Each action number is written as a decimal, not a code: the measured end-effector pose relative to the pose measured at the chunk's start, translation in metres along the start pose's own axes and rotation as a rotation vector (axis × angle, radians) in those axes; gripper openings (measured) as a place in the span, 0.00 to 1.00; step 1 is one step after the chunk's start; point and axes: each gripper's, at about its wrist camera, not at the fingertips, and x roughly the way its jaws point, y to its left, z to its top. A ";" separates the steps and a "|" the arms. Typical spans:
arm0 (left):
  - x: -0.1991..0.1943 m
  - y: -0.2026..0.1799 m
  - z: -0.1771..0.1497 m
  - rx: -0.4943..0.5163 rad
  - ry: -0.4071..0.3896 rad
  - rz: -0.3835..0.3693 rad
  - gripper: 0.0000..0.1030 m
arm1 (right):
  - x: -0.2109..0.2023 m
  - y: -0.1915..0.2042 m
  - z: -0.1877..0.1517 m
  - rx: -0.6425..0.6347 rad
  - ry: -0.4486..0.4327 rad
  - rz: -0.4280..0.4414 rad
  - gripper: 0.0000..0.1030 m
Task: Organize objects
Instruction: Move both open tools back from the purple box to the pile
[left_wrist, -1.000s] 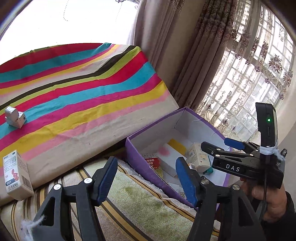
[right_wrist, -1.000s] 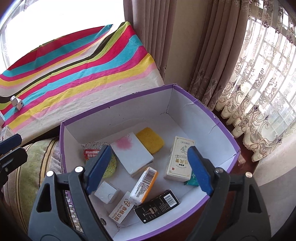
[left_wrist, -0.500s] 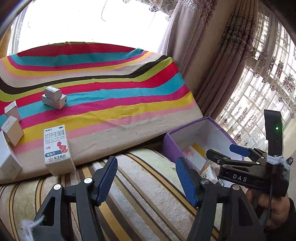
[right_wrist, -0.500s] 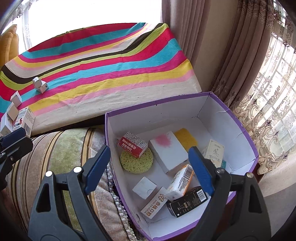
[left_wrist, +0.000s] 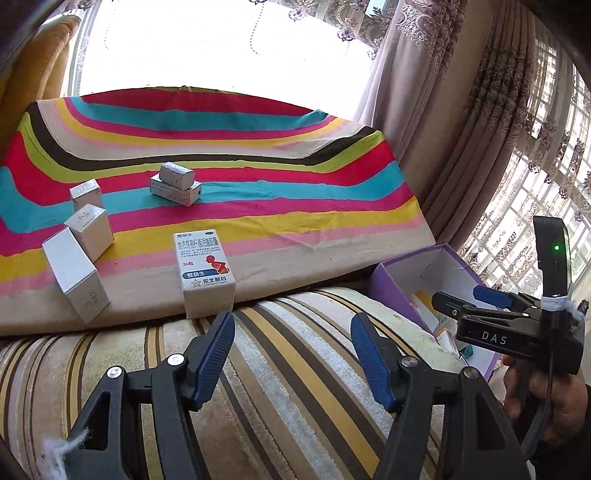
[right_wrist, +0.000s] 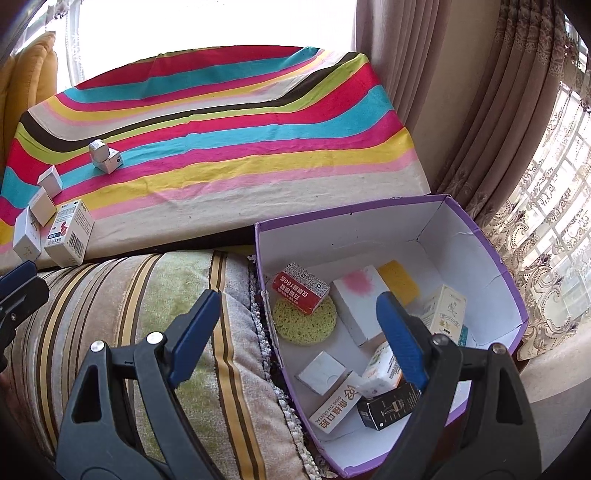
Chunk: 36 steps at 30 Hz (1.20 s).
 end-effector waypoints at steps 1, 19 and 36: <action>-0.002 0.003 -0.001 -0.007 -0.003 0.005 0.64 | 0.000 0.001 0.000 -0.002 0.000 0.002 0.85; -0.036 0.060 -0.015 -0.137 -0.042 0.084 0.64 | 0.003 0.031 0.004 -0.050 0.018 0.049 0.86; -0.054 0.105 -0.018 -0.241 -0.059 0.142 0.64 | 0.009 0.118 0.012 -0.170 0.050 0.289 0.86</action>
